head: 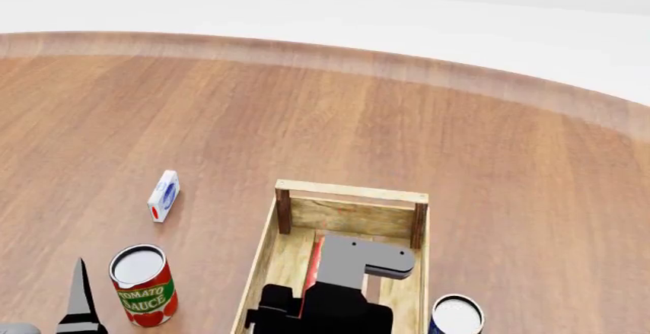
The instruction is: Pick up the butter and put it in the tray.
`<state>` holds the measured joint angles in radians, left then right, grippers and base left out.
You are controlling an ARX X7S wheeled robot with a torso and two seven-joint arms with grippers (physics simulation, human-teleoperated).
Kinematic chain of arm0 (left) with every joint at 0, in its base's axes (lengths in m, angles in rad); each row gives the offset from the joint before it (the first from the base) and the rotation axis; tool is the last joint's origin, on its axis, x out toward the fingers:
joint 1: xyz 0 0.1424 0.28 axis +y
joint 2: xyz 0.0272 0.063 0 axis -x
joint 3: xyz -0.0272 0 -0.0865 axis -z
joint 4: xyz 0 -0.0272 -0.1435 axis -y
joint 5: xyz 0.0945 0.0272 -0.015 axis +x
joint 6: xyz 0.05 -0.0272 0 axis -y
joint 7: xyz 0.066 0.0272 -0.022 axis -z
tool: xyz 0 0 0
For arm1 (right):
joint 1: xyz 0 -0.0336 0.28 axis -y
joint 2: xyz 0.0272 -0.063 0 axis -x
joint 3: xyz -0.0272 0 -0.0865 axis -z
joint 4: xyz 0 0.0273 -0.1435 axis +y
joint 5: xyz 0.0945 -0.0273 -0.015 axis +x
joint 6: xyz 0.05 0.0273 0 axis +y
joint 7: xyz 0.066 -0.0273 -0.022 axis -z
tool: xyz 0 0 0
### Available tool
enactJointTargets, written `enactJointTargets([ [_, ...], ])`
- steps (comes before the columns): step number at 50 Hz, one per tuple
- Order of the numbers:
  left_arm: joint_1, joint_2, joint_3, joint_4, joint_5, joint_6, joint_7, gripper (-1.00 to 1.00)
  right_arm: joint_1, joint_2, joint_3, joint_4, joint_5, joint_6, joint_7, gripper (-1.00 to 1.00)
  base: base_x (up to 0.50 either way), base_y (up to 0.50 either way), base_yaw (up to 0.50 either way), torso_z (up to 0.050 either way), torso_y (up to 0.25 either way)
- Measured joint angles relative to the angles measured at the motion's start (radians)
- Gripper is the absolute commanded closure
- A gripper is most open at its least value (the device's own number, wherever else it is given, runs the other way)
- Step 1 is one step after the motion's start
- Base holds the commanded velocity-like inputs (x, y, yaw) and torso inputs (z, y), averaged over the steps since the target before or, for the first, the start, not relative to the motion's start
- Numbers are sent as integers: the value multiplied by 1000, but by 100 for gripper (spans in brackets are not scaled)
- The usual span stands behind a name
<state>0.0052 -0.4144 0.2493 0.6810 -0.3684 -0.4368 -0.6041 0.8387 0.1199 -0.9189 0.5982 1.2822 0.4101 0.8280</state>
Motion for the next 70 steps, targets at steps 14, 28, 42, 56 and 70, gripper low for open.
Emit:
enactJointTargets([
  [14,-1,-2,2,-1,-2,1,-4,-100,9,-25,1,51,-28,-15,-18,100,1,0,0,0,0],
  [28,-1,-4,6,0,-3,3,-6,-100,-6,-19,2,35,-10,-4,-8,-100,0,0,0,0,0],
  [42,-1,-7,8,0,-5,5,-9,-100,-25,21,6,-87,21,20,57,-100,0,0,0,0,0],
  [56,0,-11,9,7,-9,4,-13,-100,-20,79,17,-302,59,59,158,-100,0,0,0,0,0],
  [70,1,-15,7,14,-15,2,-17,-100,-5,150,25,-527,63,80,237,-100,0,0,0,0,0],
])
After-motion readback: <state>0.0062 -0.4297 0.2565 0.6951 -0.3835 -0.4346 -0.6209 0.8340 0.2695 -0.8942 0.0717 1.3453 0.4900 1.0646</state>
